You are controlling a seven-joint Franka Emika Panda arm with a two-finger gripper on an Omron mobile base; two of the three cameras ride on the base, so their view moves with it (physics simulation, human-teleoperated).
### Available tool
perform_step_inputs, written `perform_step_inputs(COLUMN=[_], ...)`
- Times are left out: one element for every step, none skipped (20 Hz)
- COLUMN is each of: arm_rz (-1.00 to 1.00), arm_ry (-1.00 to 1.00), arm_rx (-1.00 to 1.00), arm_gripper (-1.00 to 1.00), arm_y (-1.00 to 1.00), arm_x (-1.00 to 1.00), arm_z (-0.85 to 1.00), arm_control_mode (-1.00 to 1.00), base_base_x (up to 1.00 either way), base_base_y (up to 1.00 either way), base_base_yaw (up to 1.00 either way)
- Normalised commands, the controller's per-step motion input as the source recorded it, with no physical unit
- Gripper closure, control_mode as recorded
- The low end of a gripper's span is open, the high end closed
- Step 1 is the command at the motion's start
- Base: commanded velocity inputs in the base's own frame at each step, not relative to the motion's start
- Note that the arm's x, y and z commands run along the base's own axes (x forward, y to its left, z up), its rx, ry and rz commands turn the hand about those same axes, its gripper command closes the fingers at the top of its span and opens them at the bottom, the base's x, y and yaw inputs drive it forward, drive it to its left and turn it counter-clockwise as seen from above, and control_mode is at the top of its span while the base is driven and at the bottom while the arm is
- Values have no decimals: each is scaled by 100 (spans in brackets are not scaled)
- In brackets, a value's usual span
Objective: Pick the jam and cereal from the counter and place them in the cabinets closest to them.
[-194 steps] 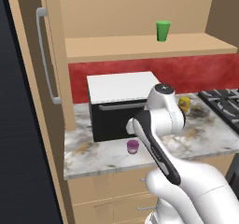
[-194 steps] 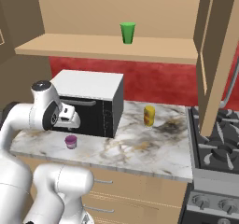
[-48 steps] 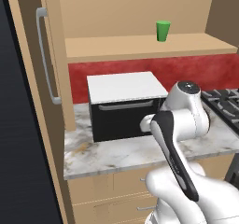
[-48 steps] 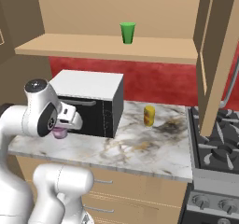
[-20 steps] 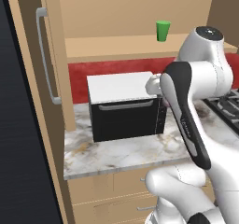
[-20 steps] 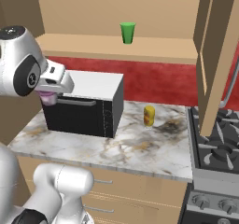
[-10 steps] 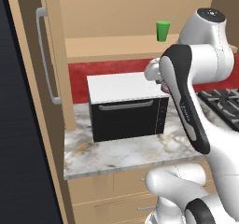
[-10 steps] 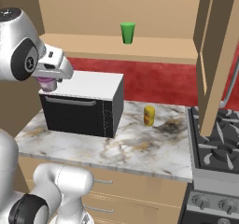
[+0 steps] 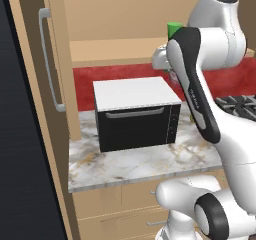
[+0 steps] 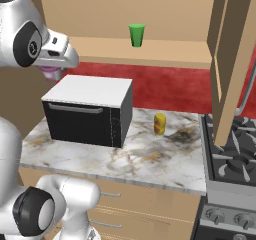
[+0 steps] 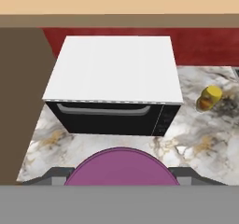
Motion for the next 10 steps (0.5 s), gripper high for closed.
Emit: perform_step_inputs(arm_rz=[0,0,0,0,0,0,0,0,0,0], arm_ry=[-7,-7,-9,-10,-9,-8,0,0,0,0], arm_rx=[0,0,0,0,0,0,0,0,0,0], arm_gripper=[100,100,100,100,100,100,100,100,100,100], arm_y=[4,4,5,5,4,3,0,0,0,0], arm_x=[20,19,18,16,12,0,0,0,0,0], arm_z=[33,27,20,16,13,5,0,0,0,0], arm_control_mode=[-100,-100,-100,-100,-100,-100,-100,-100,-100,-100], base_base_x=[0,0,0,0,0,0,0,0,0,0], base_base_y=[0,0,0,0,0,0,0,0,0,0], base_base_yaw=[0,0,0,0,0,0,0,0,0,0])
